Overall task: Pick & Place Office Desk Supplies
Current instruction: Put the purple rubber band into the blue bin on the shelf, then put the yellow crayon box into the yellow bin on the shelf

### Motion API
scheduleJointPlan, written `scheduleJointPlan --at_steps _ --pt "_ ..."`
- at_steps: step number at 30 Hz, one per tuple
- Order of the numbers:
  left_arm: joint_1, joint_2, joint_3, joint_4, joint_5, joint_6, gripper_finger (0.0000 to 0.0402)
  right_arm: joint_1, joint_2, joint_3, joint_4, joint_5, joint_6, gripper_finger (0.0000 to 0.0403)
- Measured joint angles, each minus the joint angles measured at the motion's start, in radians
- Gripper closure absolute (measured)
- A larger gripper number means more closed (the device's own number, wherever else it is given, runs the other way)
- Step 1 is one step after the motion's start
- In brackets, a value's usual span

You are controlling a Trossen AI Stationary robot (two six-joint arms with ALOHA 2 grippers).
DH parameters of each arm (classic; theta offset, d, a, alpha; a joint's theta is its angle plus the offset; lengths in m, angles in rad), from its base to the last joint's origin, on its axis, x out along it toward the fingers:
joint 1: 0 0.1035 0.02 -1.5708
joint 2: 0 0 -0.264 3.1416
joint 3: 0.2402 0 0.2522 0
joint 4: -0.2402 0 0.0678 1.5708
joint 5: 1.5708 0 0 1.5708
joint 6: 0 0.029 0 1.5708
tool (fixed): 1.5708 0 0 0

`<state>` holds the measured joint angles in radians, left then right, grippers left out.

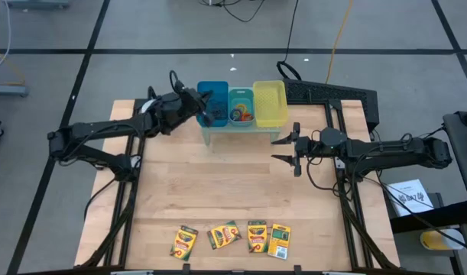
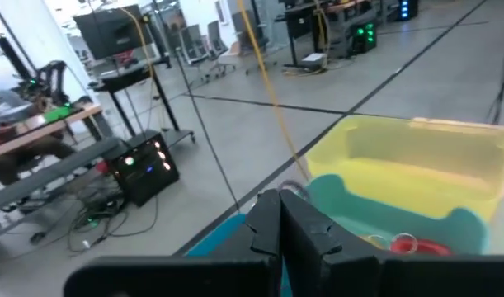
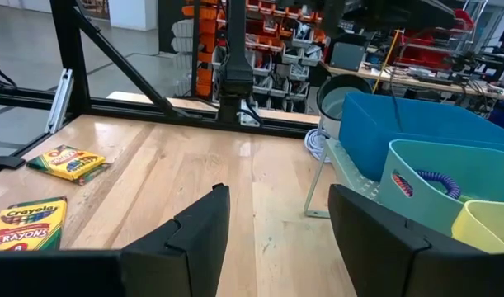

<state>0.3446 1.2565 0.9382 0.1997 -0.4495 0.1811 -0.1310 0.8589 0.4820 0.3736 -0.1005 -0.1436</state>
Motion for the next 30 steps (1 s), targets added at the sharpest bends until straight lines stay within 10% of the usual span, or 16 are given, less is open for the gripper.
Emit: scheduleJointPlan --at_steps 20,30 --pt "0.002 0.003 0.000 -0.155 -0.054 -0.243 0.0171 0.000 0.000 0.000 -0.005 0.000 0.000 0.0206" --pt "-0.161 -0.062 0.000 -0.312 0.353 -0.292 0.0152 0.000 0.000 0.000 -0.014 0.000 0.002 0.0206"
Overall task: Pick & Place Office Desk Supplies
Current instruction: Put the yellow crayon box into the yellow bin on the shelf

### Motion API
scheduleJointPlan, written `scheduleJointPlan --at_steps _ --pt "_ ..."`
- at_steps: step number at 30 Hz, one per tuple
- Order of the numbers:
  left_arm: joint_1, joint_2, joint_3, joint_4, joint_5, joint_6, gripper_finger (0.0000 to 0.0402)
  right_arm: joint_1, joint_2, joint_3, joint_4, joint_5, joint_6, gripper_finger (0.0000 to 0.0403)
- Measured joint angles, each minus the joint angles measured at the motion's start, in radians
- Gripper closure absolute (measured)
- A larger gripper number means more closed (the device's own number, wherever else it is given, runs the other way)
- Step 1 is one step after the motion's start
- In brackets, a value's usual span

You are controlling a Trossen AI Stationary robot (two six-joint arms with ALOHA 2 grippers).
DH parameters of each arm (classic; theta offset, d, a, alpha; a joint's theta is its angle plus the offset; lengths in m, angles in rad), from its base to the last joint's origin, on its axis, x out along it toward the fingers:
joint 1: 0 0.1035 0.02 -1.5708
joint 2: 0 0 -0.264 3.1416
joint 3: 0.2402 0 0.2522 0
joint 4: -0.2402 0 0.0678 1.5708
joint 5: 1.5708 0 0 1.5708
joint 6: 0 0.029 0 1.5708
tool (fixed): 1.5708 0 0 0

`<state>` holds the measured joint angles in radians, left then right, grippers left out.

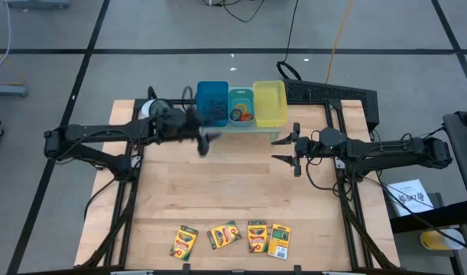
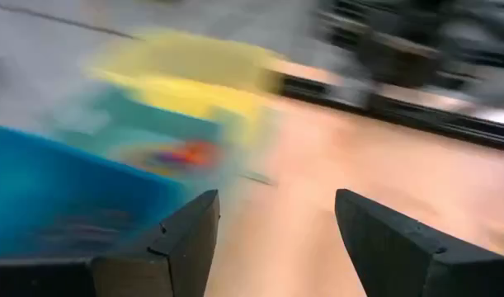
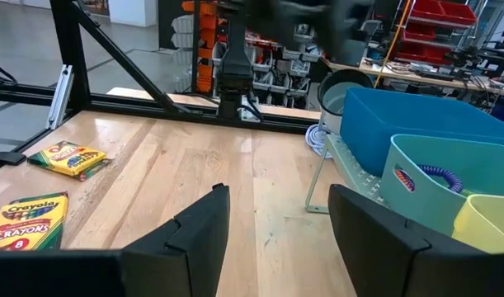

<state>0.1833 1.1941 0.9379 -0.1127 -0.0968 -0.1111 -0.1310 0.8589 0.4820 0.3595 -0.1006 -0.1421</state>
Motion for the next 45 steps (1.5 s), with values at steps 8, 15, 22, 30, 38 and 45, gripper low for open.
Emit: scheduleJointPlan --at_steps 8,15,22,30,38,45 --pt "-0.253 0.054 0.001 -0.255 0.334 -0.318 0.0155 0.000 0.000 0.000 0.002 0.000 -0.006 0.0206" --pt "-0.527 0.202 -0.001 -0.250 0.358 -0.659 0.0158 0.000 0.000 0.000 0.011 0.000 -0.012 0.0206" --pt "-0.761 0.321 0.000 -0.145 0.408 -1.029 0.0158 0.000 0.000 0.000 0.009 0.000 -0.002 0.0206" --pt "-0.893 0.469 0.000 -0.088 0.372 -1.208 0.0158 0.000 0.000 0.000 0.007 0.000 -0.002 0.0206" --pt "-0.880 0.577 0.001 -0.050 0.369 -1.207 0.0158 0.000 0.000 0.000 0.014 -0.001 -0.001 0.0206" --pt "-0.837 0.615 0.006 -0.067 0.320 -0.944 0.0158 0.000 0.000 0.000 0.017 -0.001 -0.001 0.0206"
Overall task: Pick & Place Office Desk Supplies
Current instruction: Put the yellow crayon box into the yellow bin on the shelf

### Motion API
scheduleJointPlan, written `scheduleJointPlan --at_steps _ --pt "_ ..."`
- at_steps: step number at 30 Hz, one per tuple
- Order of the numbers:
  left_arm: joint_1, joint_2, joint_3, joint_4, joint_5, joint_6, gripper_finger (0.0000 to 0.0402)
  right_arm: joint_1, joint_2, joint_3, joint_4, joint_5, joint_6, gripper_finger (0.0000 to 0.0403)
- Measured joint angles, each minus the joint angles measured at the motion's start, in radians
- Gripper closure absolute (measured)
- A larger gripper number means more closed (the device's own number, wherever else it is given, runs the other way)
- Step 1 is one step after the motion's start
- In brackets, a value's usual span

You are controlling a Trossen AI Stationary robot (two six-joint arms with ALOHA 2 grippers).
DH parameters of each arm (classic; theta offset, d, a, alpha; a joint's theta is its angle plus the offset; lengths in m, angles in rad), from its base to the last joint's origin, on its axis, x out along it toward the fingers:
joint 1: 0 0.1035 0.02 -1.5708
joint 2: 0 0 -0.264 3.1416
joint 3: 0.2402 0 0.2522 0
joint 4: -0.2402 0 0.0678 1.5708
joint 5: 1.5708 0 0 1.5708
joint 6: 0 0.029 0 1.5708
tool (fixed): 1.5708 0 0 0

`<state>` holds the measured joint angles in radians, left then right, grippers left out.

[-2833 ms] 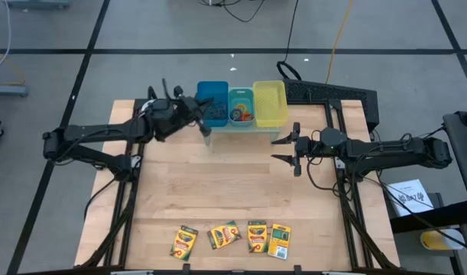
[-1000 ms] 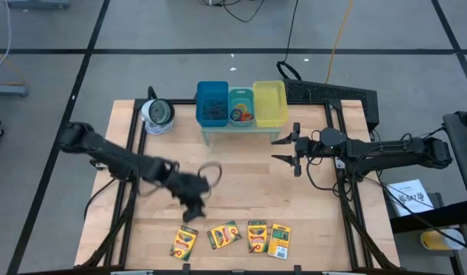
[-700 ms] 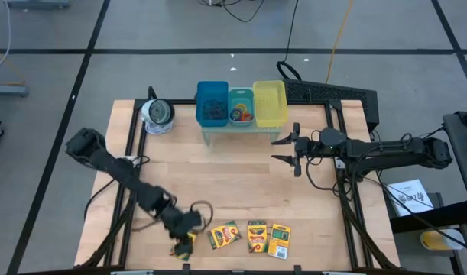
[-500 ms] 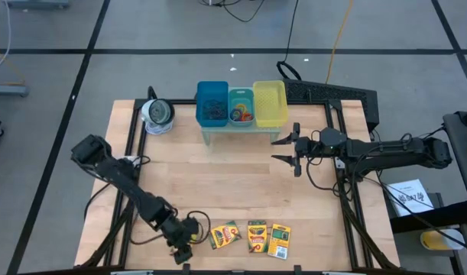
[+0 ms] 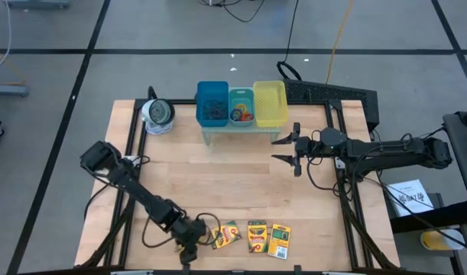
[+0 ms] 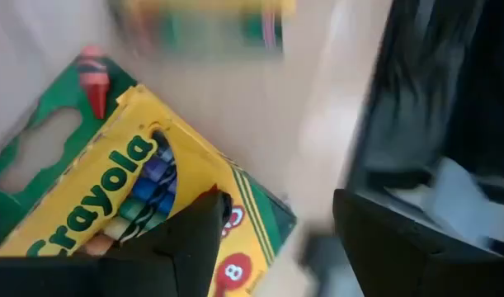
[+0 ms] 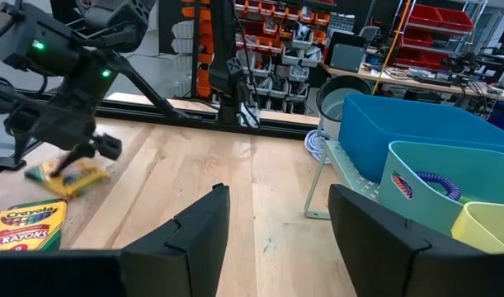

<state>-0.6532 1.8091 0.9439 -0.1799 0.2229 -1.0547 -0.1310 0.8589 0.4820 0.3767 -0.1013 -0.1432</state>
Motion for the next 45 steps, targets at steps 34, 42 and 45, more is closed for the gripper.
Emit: scheduleJointPlan --at_steps 34,42,45 --pt "0.485 -0.241 -0.005 -0.323 -0.520 0.435 0.0158 0.000 0.099 0.000 0.011 0.000 0.023 0.0206" --pt "0.556 -0.146 -0.006 -0.261 -0.449 0.672 0.0158 -0.001 0.099 0.000 0.009 0.000 0.018 0.0206" --pt "0.587 -0.110 -0.006 -0.240 -0.394 0.736 0.0158 -0.001 0.099 0.000 0.008 0.000 0.018 0.0206"
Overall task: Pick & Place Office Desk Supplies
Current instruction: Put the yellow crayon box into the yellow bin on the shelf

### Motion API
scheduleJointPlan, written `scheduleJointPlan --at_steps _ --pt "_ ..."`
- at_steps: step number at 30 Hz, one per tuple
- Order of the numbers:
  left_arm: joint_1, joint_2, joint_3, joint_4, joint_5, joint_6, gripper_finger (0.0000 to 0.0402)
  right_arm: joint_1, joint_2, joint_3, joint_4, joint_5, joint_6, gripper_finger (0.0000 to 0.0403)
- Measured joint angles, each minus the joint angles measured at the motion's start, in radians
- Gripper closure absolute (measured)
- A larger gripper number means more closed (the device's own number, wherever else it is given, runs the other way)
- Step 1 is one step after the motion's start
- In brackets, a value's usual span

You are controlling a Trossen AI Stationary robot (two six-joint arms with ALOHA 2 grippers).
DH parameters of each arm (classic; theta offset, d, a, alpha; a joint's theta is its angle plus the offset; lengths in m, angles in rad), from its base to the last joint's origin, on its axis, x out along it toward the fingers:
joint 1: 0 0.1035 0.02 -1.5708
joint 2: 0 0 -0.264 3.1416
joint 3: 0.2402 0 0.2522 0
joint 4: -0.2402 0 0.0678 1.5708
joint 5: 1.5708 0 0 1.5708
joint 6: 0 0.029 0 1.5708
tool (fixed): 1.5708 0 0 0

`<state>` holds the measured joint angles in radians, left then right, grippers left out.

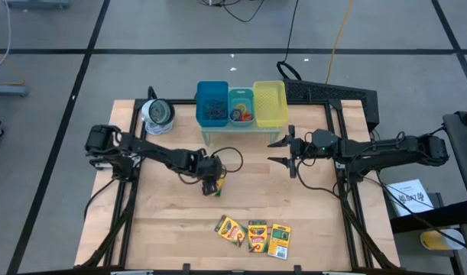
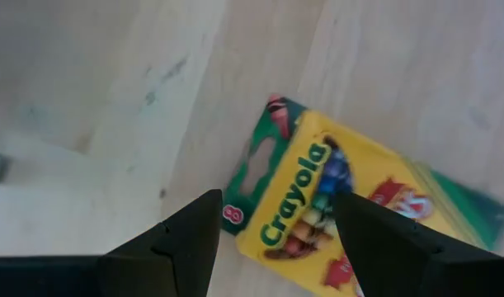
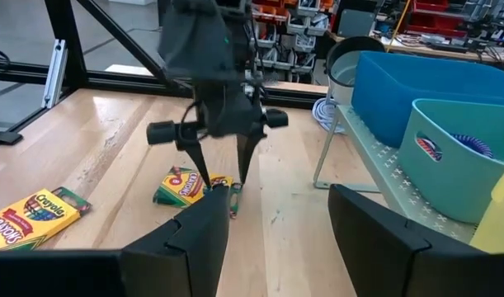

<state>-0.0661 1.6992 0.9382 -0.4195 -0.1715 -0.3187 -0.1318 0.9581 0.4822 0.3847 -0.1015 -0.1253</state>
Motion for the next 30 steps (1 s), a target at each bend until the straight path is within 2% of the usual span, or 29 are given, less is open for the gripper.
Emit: scheduleJointPlan --at_steps 7,12,26,30 --pt "0.060 0.055 0.006 0.023 0.041 0.114 0.0158 0.000 0.000 0.000 -0.001 0.000 -0.008 0.0206" --pt "0.089 0.060 0.005 0.045 0.059 0.119 0.0158 0.000 0.000 0.000 -0.007 0.000 -0.018 0.0206" --pt "0.141 0.137 -0.011 0.136 0.255 0.140 0.0158 0.000 0.000 0.000 -0.009 0.000 -0.018 0.0206" --pt "0.141 0.144 -0.014 0.202 0.265 0.157 0.0158 0.000 0.000 0.000 -0.009 0.000 -0.018 0.0206"
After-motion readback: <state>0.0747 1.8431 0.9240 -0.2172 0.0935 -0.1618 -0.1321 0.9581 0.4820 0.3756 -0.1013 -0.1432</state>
